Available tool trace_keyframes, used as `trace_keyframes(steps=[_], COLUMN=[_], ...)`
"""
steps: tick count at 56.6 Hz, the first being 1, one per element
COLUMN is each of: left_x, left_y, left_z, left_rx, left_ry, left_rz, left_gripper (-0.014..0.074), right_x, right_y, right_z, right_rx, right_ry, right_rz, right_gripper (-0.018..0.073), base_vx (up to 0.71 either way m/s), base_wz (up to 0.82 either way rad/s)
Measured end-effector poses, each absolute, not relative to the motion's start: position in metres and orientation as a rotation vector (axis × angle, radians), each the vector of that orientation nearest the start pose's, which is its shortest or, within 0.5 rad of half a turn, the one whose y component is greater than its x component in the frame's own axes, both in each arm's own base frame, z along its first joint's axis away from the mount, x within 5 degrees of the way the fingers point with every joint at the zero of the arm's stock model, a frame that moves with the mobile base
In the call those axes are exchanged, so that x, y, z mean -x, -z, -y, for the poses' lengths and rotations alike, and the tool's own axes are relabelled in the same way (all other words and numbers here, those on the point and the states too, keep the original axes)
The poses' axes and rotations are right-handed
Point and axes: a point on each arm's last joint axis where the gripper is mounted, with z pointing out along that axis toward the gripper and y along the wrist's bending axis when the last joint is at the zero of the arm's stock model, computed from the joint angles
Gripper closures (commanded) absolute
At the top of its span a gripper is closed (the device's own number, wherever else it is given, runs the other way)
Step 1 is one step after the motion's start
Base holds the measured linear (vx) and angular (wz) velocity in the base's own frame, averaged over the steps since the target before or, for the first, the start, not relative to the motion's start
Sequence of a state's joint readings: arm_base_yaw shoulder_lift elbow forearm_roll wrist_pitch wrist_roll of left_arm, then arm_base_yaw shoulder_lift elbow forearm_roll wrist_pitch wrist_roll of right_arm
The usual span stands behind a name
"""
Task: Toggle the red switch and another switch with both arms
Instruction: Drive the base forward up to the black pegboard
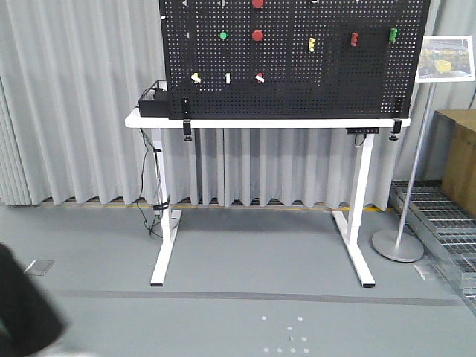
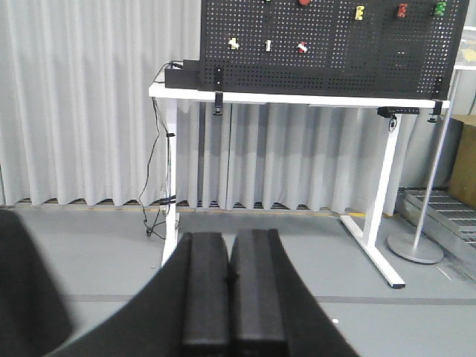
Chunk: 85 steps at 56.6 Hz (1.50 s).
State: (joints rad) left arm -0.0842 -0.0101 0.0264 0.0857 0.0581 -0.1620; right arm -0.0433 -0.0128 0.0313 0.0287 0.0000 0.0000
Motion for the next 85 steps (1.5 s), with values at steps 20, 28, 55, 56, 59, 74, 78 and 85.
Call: trace_keyframes(steps=[20,28,55,56,59,74,78,85], left_x=[-0.0566,-0.0566,-0.0566,-0.0566,-0.0566,-0.0566,-0.0566,-0.0566], left_y=[-0.1996,-0.1996,-0.1996,-0.1996,-0.1996,-0.1996,-0.1996,-0.1996], left_z=[0.0043,0.0043,0.0043,0.0043,0.0043,0.0043,0.0043,0.0043], left_rx=[-0.002,-0.002,-0.002,-0.002,-0.002,-0.002,-0.002,-0.002], left_ry=[0.123,0.123,0.123,0.123,0.123,0.123,0.123,0.123], left_rz=[-1.559,-1.559,-1.559,-1.559,-1.559,-1.559,-1.559,-1.559], left_gripper=[0.0594,0.0594,0.0594,0.0594,0.0594,0.0594,0.0594,0.0594], right_x=[-0.0565,-0.0565,-0.0565,-0.0565,-0.0565,-0.0565,-0.0565,-0.0565], right_y=[-0.2033,-0.2033,-0.2033,-0.2033,-0.2033,-0.2033,-0.2033,-0.2033], right_z=[0.0024,0.0024,0.0024,0.0024,0.0024,0.0024,0.0024,0.0024], right_rx=[-0.054,-0.054,-0.054,-0.054,-0.054,-0.054,-0.054,-0.054], right_ry=[0.012,0.012,0.012,0.012,0.012,0.012,0.012,0.012], right_rz=[-1.501,-1.501,-1.501,-1.501,-1.501,-1.501,-1.501,-1.501], right_gripper=[0.0565,0.0565,0.0565,0.0565,0.0565,0.0565,0.0565,0.0565], base_vx=[0.0,0.0,0.05,0.17,0.19,0.29,0.35,0.38], base_wz=[0.0,0.0,0.0,-0.01,-0.02,0.0,0.01,-0.02])
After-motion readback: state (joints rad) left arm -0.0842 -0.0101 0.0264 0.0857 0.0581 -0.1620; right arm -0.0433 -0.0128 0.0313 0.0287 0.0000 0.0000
